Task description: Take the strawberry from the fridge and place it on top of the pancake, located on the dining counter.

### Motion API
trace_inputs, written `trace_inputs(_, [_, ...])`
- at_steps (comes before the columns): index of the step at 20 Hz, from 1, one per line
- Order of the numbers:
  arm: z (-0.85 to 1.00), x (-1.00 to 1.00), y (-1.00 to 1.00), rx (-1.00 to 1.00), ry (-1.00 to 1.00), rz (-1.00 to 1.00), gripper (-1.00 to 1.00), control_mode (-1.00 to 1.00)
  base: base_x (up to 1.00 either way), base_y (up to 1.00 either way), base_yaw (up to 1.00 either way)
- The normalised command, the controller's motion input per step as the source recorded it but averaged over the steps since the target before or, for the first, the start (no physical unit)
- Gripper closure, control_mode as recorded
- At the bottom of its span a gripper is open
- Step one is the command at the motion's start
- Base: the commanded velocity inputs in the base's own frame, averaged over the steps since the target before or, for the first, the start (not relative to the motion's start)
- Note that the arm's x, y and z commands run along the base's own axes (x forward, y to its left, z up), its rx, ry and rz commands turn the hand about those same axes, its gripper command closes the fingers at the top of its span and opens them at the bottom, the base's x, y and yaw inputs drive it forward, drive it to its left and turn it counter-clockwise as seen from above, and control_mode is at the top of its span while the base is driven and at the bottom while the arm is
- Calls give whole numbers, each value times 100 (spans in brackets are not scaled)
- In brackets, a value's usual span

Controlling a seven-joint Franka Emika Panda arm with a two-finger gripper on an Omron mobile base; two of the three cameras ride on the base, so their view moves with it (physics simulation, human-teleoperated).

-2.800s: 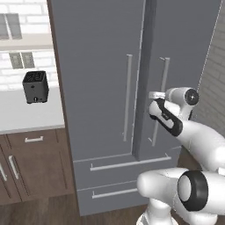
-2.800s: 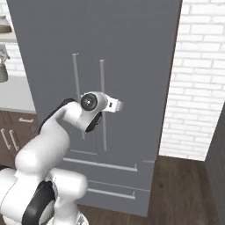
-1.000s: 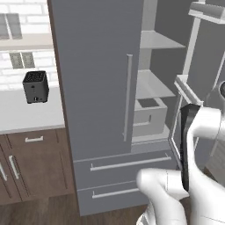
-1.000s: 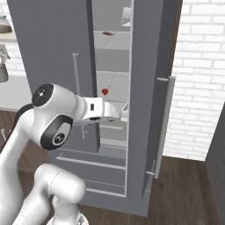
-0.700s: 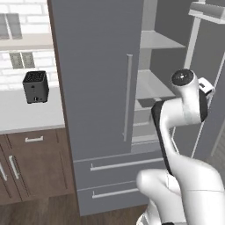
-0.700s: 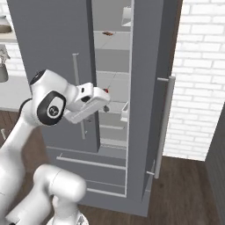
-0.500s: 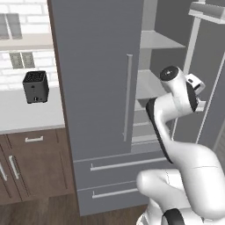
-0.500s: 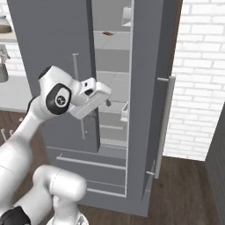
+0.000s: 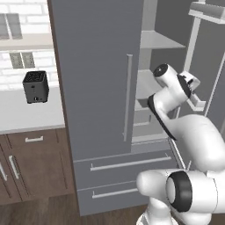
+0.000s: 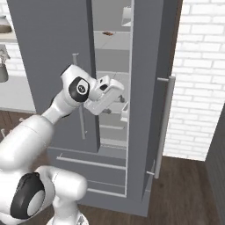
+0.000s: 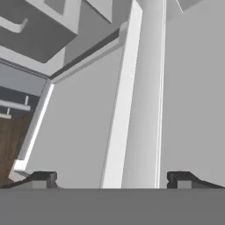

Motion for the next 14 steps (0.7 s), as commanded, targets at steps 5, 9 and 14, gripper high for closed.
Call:
trace_inputs(5, [-21,4,-55,0,1,-11,-100,-100,0,0,0])
trace_inputs(9, [-3,0,-58,0,0,-4,-100,-100,0,0,0])
trace_inputs(14, [0,0,-40,0,0,0,-100,-100,0,0,0])
